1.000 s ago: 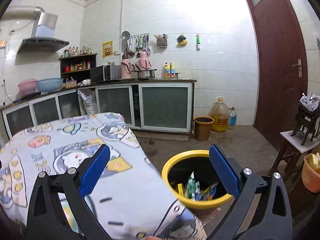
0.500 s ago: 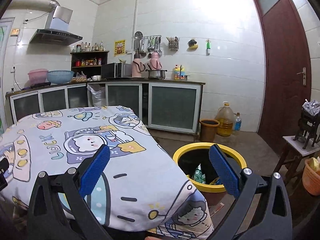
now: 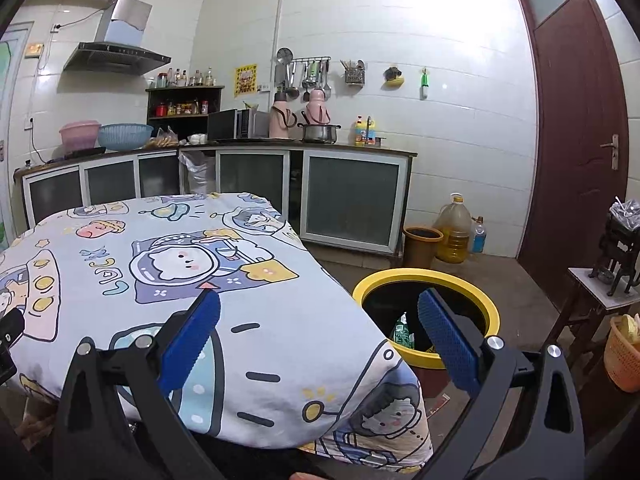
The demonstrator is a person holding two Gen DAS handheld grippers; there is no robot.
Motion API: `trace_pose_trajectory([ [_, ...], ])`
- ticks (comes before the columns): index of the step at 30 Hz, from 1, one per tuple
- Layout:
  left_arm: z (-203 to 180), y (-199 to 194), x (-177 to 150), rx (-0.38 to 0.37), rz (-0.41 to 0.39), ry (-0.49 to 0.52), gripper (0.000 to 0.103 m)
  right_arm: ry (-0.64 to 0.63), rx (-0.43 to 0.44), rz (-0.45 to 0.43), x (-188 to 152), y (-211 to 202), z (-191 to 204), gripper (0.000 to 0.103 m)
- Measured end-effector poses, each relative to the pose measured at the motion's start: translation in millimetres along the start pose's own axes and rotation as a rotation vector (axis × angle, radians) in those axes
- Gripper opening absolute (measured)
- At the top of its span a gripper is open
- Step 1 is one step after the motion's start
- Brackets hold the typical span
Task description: Collect trash
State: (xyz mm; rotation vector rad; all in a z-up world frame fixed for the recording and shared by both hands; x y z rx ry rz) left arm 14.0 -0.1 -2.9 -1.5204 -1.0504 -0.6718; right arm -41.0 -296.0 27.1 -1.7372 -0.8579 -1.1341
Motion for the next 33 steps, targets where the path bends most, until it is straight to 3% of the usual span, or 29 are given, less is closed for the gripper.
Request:
trace_pose_trajectory([
  [33,-1.2,1.7,-8.5,-0.015,0.027,0.007,0.095,-0.014,0.038,0.028,-6.6,5.5,3.1,0.095],
])
Point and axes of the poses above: each gripper's, at about its wrist camera, not at the fingertips, and y roughly the way its jaws point, z to its left, x to its top, the point moved 3 cm from there along y, roughly the way its jaws point, and after that the axes turned 10 degrees about -y, right-handed, at the moved point
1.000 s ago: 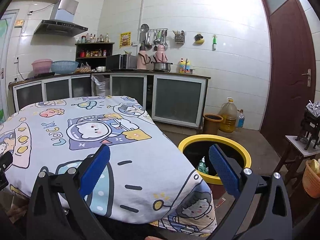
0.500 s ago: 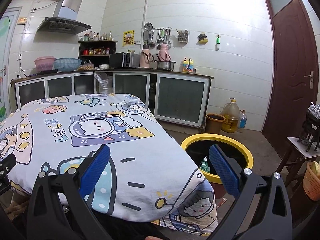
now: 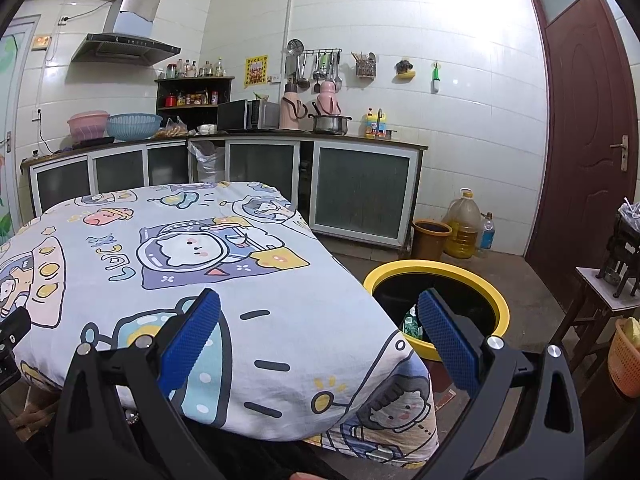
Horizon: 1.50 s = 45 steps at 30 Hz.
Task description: Collect trash
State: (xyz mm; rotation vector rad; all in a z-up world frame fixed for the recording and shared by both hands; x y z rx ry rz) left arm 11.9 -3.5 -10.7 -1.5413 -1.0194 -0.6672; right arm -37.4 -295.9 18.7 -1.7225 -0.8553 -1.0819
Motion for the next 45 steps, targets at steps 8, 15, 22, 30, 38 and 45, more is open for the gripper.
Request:
trace_pose_trajectory([
  [8,-3.2,0.8,-0.6,-0.002,0.005,0.014,0.095,0.003,0.003,0.009,-2.4,2.8,0.1,0.095],
  [15,-3.9,1.3,-1.8,0.0,0.005,0.018,0.095,0.011,0.017,0.015,-4.4,4.7,0.6,0.095],
  [22,-5.1,0.2,-2.8,0.0,0.003,0.028,0.095,0.019,0.022,0.018,-4.8,5.2,0.5,0.095],
  [30,-6.4,-0.6,-2.2,-0.002,0.001,0.038,0.095,0.016,0.025,0.015,-5.5,4.1,1.2,0.095],
  [38,-6.3,1.7,-3.0,-0.002,0.007,0.037,0.095,0.016,0.026,0.017,-5.2,4.1,1.1,0.095],
  [45,-6.3,1.3,-3.3,-0.003,0.005,0.039,0.095,0.016,0.027,0.019,-5.4,4.3,0.9,0.095],
])
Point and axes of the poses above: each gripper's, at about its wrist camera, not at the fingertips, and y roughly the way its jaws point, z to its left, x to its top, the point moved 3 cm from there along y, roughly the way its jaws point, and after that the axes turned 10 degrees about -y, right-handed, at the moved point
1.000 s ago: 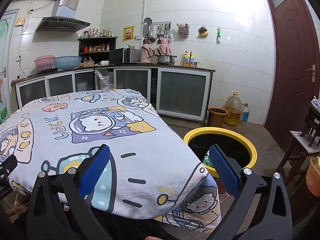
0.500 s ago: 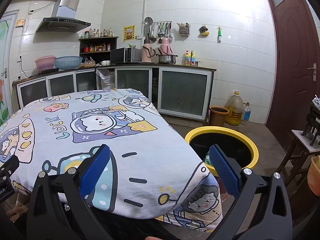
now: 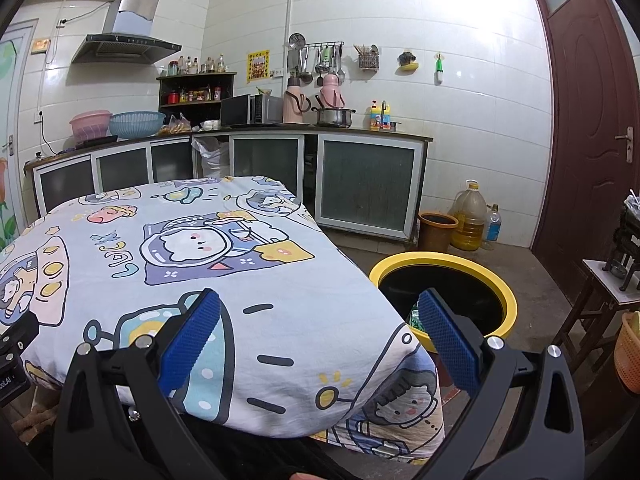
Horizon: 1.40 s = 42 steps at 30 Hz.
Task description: Collect trash
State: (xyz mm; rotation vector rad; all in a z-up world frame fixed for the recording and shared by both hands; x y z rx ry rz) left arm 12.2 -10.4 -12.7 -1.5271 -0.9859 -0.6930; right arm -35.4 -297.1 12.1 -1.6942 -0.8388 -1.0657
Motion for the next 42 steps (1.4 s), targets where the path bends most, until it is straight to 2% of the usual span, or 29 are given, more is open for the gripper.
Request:
trace_pose_trajectory([
  [42,2.4,10.6,0.9,-0.015,0.019,0.005,0.095,-0.002,-0.001,0.01,-4.7,2.6,0.2,0.095],
])
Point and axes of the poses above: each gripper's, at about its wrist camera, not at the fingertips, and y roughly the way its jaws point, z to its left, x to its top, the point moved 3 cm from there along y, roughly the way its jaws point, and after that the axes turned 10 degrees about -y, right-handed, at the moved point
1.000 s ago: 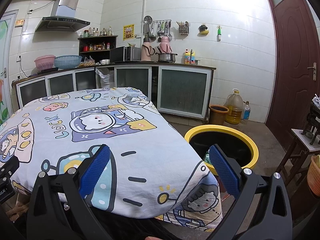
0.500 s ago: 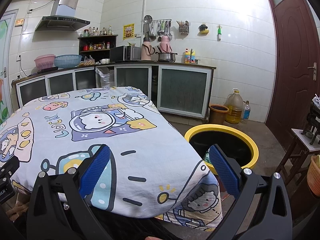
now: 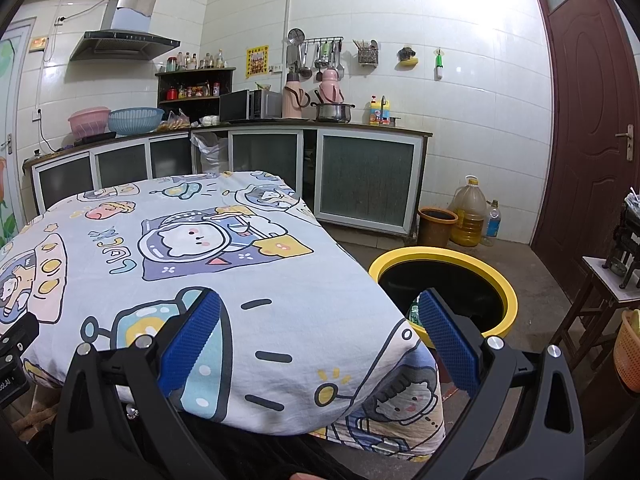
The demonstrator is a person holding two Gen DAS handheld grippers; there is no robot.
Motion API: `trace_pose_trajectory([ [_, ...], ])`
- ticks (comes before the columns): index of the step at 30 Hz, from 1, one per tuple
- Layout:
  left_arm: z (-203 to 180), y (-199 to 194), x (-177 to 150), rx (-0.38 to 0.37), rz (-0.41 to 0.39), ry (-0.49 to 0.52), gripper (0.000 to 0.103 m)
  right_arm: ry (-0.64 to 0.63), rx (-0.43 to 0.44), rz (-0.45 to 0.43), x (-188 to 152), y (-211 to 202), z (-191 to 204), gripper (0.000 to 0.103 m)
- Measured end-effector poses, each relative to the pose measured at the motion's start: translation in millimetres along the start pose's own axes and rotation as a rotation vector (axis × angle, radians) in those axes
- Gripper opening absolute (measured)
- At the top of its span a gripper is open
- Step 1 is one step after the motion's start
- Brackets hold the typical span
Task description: Collect trash
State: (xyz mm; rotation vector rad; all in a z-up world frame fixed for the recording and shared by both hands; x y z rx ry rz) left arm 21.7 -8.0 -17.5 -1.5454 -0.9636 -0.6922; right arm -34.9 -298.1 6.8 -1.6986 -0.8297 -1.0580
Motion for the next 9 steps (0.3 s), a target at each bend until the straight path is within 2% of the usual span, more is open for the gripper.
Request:
trace_pose_trajectory([
  [9,-1.0,-0.2,0.8,-0.009,0.001,0.008,0.095,0.001,0.0,0.0,-1.0,0.2,0.0,0.095],
])
Point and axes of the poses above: each gripper's, at about its wrist camera, not at the fingertips, and y roughly the way its jaws point, z to its left, x to its top, the point moved 3 cm from there along y, roughly the way its jaws point, and after that the axes turned 10 degrees about -y, right-handed, at the moved point
